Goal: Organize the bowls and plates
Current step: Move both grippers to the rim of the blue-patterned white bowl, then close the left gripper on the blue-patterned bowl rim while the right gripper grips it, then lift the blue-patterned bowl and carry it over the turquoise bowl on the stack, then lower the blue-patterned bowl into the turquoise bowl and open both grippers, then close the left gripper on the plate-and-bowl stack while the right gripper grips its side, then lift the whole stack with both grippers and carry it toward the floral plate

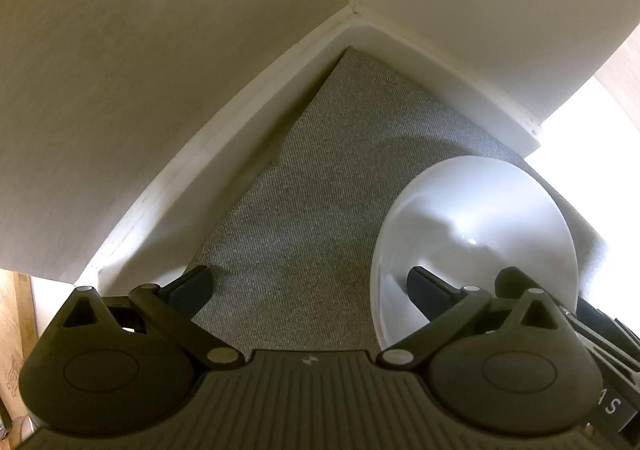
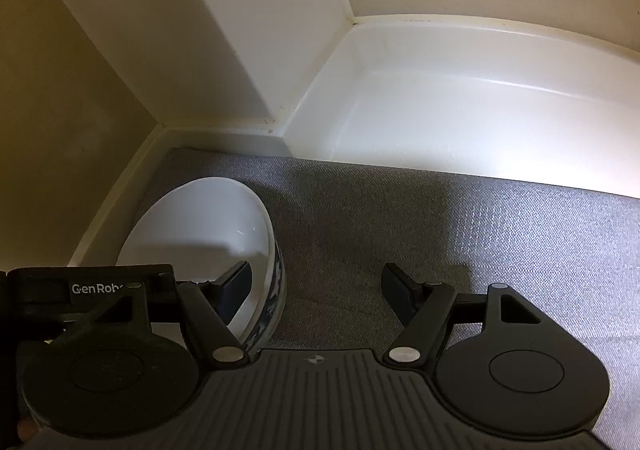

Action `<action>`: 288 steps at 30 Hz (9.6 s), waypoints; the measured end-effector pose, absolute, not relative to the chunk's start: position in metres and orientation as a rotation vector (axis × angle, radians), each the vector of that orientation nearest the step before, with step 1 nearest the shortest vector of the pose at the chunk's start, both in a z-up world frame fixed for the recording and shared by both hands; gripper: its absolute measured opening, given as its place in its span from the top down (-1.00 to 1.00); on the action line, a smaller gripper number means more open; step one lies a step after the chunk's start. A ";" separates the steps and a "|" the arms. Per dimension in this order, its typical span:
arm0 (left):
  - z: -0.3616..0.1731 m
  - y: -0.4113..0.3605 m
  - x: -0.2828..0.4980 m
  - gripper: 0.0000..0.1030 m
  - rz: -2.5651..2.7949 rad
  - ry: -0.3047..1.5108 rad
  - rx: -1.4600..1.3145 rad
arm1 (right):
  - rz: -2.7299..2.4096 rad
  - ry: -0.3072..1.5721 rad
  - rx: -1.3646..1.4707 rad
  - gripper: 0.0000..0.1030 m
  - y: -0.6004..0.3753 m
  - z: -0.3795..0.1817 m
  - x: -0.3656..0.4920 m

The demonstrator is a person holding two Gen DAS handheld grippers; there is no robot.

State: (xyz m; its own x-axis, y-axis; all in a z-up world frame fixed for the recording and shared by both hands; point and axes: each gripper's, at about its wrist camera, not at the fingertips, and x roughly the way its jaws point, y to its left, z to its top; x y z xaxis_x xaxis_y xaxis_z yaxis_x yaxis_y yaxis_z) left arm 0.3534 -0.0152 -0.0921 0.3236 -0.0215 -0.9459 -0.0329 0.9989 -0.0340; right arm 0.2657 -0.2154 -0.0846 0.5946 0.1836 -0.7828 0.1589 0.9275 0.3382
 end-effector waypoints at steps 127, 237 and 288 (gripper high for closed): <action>-0.029 0.081 0.153 0.51 -0.397 1.193 0.025 | 0.149 0.942 0.211 0.67 -0.088 -0.007 0.076; -0.104 0.103 0.222 -1.00 -0.363 1.362 -0.283 | 0.084 1.161 0.443 -0.72 -0.109 -0.073 0.095; -0.105 0.118 0.216 -0.50 -0.498 1.359 -0.441 | 0.143 1.128 0.412 -0.66 -0.090 -0.074 0.109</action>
State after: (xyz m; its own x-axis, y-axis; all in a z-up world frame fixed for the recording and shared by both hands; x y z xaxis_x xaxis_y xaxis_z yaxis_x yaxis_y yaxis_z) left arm 0.2158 0.1178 -0.1050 0.1374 -0.5751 -0.8065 0.0821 0.8180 -0.5693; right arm 0.1091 -0.0903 -0.0740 0.4287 0.3165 -0.8462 0.0946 0.9157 0.3905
